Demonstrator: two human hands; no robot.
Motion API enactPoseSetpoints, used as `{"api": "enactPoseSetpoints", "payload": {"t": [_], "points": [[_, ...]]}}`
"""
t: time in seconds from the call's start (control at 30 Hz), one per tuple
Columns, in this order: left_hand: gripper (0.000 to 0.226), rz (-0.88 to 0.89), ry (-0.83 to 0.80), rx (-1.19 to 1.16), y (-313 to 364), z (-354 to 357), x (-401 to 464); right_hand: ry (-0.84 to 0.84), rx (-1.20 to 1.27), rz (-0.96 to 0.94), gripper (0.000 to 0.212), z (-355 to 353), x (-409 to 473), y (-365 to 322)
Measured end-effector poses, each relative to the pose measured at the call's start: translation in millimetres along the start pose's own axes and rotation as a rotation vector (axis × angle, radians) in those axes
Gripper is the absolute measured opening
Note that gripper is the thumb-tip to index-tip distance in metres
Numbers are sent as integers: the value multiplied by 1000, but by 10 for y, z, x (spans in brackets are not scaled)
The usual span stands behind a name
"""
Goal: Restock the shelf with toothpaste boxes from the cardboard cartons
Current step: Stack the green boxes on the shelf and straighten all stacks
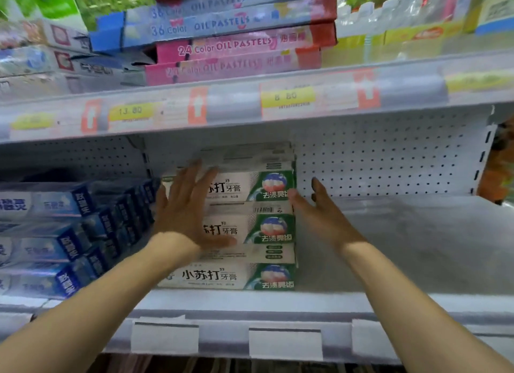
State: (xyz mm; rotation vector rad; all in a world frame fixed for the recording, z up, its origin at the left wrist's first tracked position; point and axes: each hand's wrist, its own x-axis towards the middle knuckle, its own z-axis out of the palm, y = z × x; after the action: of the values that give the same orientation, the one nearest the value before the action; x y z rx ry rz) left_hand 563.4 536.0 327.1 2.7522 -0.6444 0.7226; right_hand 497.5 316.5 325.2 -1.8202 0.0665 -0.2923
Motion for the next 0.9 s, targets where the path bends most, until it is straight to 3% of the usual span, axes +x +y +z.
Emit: {"api": "enactPoseSetpoints", "payload": {"t": [0.07, 0.1, 0.3, 0.47, 0.57, 0.67, 0.73, 0.9], "points": [[132, 62, -64, 91, 75, 38, 121, -73, 84, -36, 62, -47, 45, -18], [133, 67, -92, 109, 82, 48, 183, -96, 117, -45, 63, -59, 80, -14], [129, 166, -139, 141, -23, 21, 325, -198, 193, -121, 97, 105, 384, 185], [120, 179, -115, 146, -63, 59, 327, -172, 181, -160, 58, 175, 418, 263], [114, 178, -90, 121, -52, 40, 338, -125, 219, -150, 51, 138, 411, 212], [100, 168, 49, 59, -71, 25, 412, 31, 194, -69, 60, 9, 636, 205], [98, 157, 93, 61, -95, 17, 493, 70, 200, -63, 54, -44, 798, 202], [105, 178, 40, 157, -107, 41, 619, 4, 296, -88, 42, -23, 1006, 255]]}}
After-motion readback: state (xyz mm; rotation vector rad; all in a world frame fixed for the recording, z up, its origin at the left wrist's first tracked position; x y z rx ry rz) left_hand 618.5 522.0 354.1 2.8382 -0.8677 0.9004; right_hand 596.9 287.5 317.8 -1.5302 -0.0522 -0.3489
